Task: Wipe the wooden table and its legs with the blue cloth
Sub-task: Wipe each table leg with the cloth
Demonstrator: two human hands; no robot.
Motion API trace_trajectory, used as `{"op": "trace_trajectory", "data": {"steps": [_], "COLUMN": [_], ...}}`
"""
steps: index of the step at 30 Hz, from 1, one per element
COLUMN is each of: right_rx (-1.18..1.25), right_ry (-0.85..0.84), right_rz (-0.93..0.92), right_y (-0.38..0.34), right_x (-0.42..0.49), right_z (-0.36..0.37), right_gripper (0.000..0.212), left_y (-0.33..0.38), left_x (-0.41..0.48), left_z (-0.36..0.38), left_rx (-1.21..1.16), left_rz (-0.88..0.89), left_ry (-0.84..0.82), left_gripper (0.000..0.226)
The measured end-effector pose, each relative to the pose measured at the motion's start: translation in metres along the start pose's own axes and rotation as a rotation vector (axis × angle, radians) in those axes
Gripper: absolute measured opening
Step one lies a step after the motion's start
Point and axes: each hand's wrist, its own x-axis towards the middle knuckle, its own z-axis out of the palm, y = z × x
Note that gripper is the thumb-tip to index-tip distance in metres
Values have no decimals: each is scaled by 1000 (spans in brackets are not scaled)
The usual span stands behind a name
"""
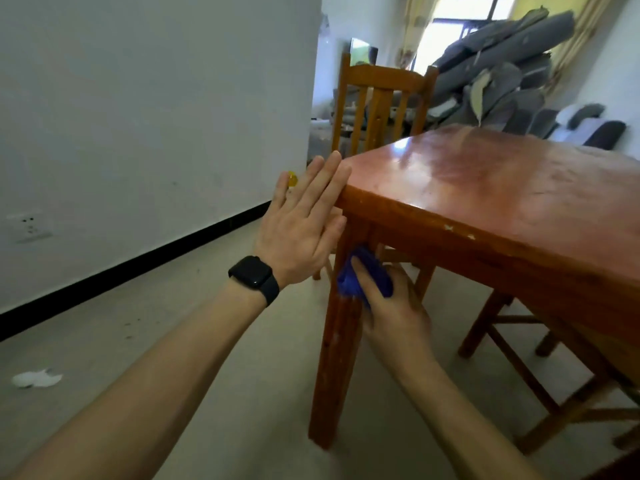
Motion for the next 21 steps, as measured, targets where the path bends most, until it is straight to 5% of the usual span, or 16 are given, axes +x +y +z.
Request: {"op": "trace_trajectory", "data": {"steps": [3, 5, 8, 12, 15, 21], "right_rx": [146, 172, 126, 74, -70, -22], "right_ry": [-511, -709, -523, 5, 84, -657], "right_rz": [87, 129, 122, -2, 2, 15], "right_y": [2, 6, 3, -13, -13, -17], "right_x": [-45, -71, -61, -6, 6, -60], "right_z": [40, 51, 29, -16, -2, 69], "right_gripper": [59, 56, 69, 71, 73, 65], "left_y": [-6, -8, -9, 0, 2, 0], "left_x": [3, 4, 4, 5, 6, 9], "left_z": [5, 8, 17, 30, 33, 41], "left_rx": [-31, -51, -118, -238, -243, -211], "left_rz": [8, 23, 43, -3, -15, -5], "left_ry": [38, 68, 139, 247, 276, 331], "left_gripper": [59, 58, 58, 57, 56, 52]}}
